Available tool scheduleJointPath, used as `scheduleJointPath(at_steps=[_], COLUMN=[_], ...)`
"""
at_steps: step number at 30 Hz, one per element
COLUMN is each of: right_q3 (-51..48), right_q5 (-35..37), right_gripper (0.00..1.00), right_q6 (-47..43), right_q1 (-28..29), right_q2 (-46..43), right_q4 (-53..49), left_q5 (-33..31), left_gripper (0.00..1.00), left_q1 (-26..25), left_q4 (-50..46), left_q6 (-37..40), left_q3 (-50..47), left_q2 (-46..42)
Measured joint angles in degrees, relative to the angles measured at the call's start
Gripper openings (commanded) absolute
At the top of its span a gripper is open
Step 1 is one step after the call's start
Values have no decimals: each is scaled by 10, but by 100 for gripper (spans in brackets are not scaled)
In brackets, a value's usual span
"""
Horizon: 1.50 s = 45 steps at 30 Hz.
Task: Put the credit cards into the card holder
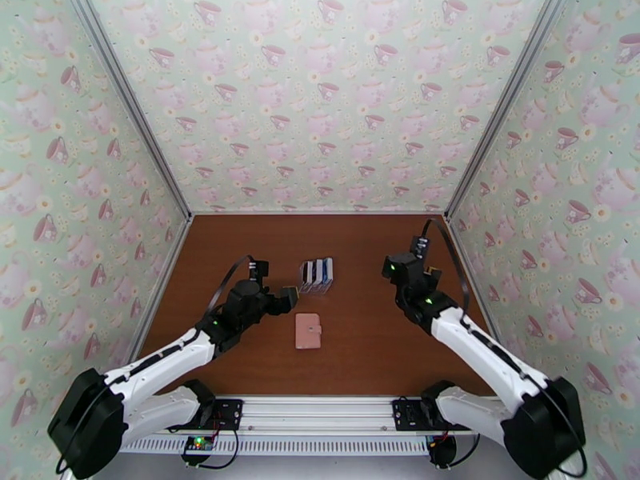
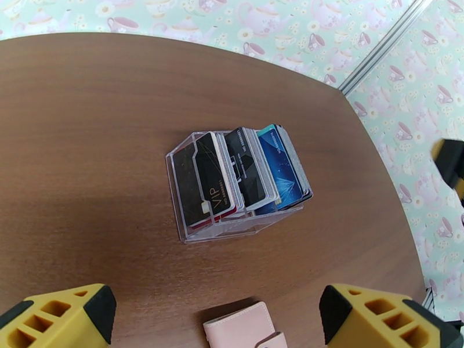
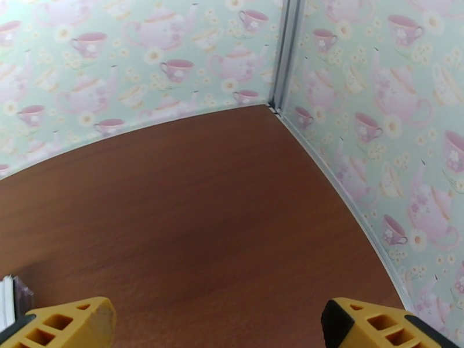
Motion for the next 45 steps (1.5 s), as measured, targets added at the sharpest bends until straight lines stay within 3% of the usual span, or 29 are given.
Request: scheduleJointPath(at_steps=[14,26,31,38,45], right_q3=[-8,30,35,46,51], right_q5=[-18,-2,-2,-14,-33], right_gripper=[100,99,98,93,88], right_q6=[31,138,177,203,217], right_q1=[165,327,354,365,381], right_q2=[-29,23,68,101,113], right_q4=[-105,-178,-183,-184,-178], left_q5=[-16,-28,-28,-16,-17], left_gripper=[96,95,95,94,88], left_q1=[-42,-52,-52,-58,-72], left_q4=[-92,-152,-159,-167,-183], left_q6=[-18,-19,-20,-33,-61], left_q3=[-26,-38,-37,-16,-15], left_q2=[-86,-130,-119,-38,-78])
